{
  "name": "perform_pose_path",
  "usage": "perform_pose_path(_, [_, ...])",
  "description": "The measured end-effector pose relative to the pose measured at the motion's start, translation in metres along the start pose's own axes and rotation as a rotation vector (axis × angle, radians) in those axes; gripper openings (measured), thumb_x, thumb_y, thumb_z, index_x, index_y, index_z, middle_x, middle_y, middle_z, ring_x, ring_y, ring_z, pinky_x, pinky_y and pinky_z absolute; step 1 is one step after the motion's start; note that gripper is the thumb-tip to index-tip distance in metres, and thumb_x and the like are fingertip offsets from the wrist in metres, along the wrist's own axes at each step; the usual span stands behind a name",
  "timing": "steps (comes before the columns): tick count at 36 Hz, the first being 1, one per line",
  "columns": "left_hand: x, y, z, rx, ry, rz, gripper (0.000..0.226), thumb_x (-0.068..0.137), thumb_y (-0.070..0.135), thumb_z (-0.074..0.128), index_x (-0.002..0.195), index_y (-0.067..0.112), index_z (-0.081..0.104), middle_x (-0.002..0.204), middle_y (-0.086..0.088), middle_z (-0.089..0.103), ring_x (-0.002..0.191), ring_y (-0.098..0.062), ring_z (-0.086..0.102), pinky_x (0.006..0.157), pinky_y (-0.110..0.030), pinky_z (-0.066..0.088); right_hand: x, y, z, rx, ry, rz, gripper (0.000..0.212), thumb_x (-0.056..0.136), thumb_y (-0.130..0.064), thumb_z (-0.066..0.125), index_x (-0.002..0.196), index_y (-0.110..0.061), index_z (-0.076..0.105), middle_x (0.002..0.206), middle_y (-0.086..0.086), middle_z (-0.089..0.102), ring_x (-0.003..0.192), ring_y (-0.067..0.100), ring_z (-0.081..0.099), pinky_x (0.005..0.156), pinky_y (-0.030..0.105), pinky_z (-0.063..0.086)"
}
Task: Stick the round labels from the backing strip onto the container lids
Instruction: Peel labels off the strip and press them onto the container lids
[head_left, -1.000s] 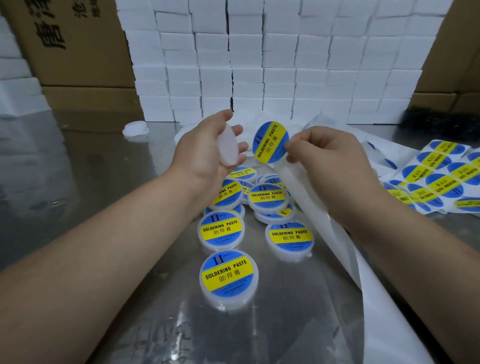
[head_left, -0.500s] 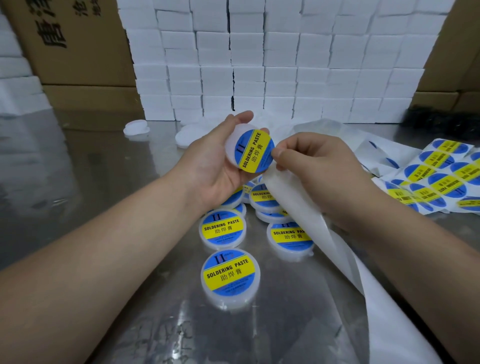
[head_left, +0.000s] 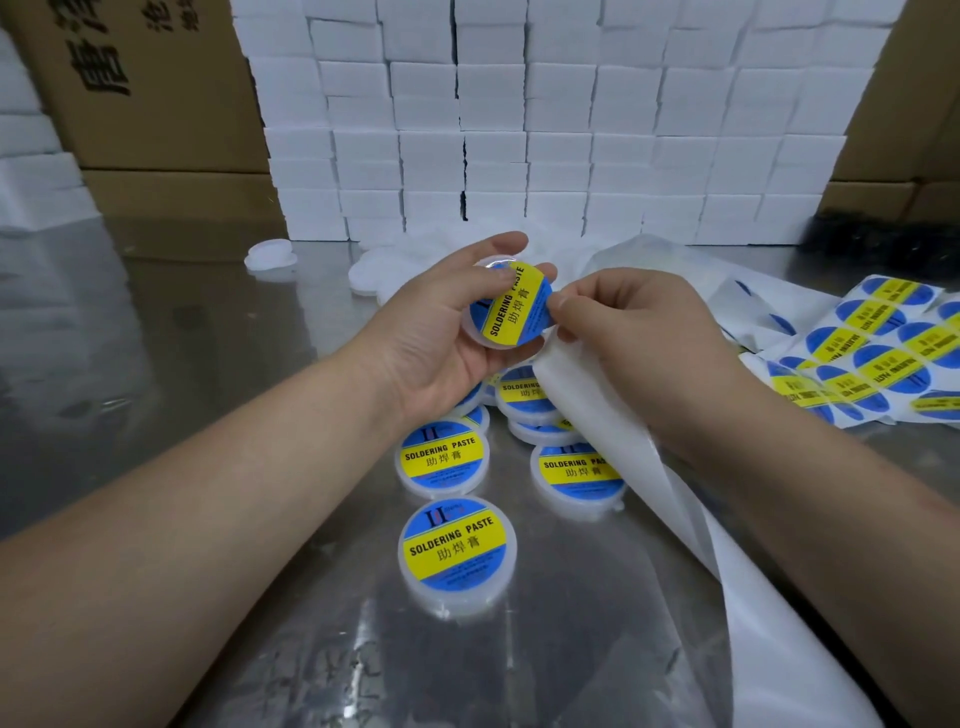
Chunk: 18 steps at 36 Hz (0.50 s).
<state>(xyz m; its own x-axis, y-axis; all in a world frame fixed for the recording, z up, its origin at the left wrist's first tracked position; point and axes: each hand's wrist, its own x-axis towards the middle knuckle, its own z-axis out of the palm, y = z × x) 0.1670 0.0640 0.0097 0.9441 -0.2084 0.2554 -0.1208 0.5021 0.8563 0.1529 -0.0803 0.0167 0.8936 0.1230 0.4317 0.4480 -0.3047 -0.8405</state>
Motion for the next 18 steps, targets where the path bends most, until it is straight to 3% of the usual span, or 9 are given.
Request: perform_pose_path(18, [-0.0005, -0.0041, 0.0014, 0.058, -0.020, 0.004, 0.030, 0.090, -0.002, 0.046, 0.097, 0.022, 0.061, 0.090, -0.001, 0.073, 0.075, -0.018, 0.070, 0.064, -0.030, 0.057, 0.0034, 0.0042, -0.0005, -0.024, 0.020, 0.013, 0.032, 0.086, -0.023, 0.059, 0.054, -0.023, 0.060, 0.046, -0.012, 0.050, 0.045, 0.001, 0.041, 0.042, 0.014, 0.033])
